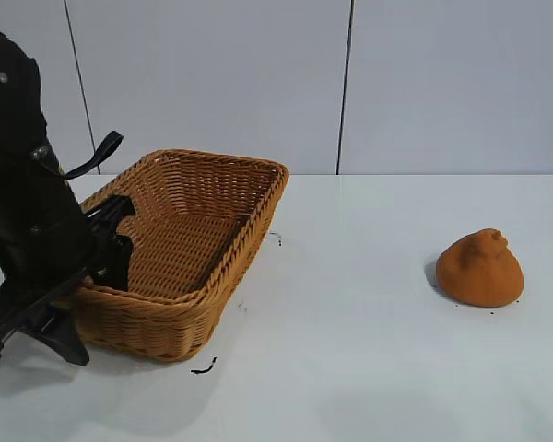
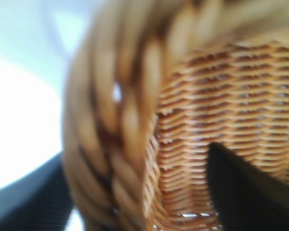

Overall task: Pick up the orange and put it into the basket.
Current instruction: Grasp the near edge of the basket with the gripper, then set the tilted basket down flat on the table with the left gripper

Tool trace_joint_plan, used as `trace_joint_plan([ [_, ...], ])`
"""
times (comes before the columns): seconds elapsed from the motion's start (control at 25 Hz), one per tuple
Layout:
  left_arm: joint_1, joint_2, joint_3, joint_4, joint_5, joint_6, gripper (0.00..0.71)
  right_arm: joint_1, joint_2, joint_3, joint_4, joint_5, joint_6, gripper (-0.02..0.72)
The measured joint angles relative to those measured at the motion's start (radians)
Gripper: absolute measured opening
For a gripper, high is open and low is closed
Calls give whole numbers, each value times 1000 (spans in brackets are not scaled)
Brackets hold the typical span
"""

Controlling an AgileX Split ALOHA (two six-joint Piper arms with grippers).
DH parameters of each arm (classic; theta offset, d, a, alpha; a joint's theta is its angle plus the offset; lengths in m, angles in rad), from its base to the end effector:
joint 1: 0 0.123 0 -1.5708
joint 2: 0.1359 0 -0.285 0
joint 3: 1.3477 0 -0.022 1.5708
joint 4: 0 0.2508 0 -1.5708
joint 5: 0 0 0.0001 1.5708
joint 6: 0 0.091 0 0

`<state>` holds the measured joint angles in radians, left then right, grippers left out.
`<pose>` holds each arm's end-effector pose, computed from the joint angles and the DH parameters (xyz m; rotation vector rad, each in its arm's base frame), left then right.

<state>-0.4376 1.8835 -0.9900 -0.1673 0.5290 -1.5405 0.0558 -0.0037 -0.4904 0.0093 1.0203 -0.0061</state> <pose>0.2999 -0.1488 0.1260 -1.7821 2.5030 -0.3887 -0.0027 0.0006 0.2779 -0.0624 2.0091 0.0428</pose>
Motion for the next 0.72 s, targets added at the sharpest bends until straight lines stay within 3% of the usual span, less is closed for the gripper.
trace_joint_plan([
  [0.12,5,-2,-28,-5,28,10,96,0,0,0,0,-2,0,694],
  [0.32,63,-17,-159,-6,137,130,94,0,0,0,0,-2,0,694],
  [0.52,144,-14,-289,-7,243,411,94,0,0,0,0,-2,0,694],
  [0.72,215,58,-442,-20,408,809,94,0,0,0,0,-2,0,694],
])
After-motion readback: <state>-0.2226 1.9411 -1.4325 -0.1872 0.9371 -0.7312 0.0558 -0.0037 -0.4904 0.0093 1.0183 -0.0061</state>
